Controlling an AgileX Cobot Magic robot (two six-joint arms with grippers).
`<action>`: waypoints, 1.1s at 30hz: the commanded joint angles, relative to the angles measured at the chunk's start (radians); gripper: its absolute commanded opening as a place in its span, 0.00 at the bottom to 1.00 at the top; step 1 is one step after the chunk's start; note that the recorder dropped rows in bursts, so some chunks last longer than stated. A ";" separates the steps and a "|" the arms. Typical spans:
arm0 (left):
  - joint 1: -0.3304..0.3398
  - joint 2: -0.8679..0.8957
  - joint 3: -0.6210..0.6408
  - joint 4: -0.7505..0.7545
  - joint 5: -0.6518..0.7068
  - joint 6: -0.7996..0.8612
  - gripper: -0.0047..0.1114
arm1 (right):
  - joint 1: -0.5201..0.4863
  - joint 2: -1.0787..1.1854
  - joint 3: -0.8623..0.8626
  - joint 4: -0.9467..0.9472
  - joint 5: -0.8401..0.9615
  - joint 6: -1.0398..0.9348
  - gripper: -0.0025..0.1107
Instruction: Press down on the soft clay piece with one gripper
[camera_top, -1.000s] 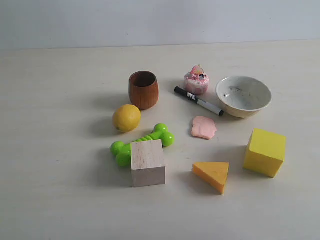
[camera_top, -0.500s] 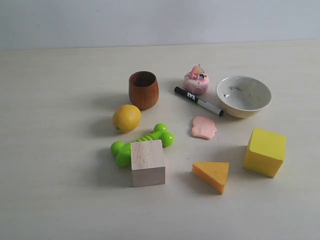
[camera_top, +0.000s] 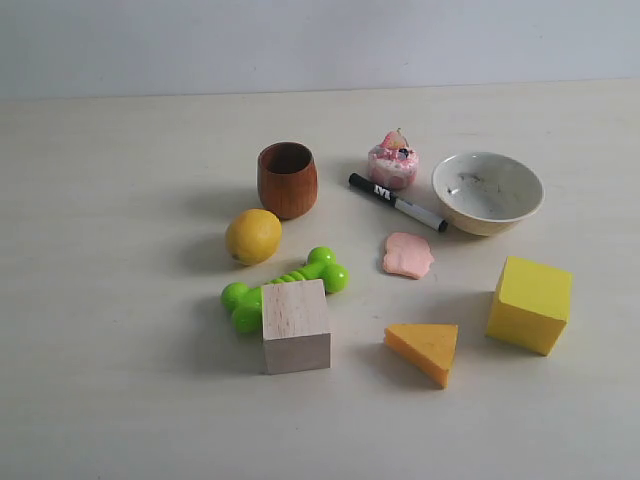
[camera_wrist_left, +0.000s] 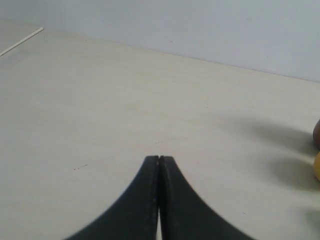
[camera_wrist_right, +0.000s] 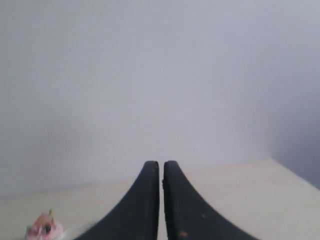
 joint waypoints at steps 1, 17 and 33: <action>-0.006 -0.006 -0.001 0.001 -0.007 -0.002 0.04 | -0.005 -0.007 0.004 0.007 -0.088 -0.002 0.07; -0.006 -0.006 -0.001 0.001 -0.007 -0.002 0.04 | -0.005 -0.007 -0.049 -0.032 -0.359 0.154 0.07; -0.006 -0.006 -0.001 0.001 -0.007 -0.002 0.04 | -0.005 0.418 -0.509 -1.144 -0.290 1.067 0.07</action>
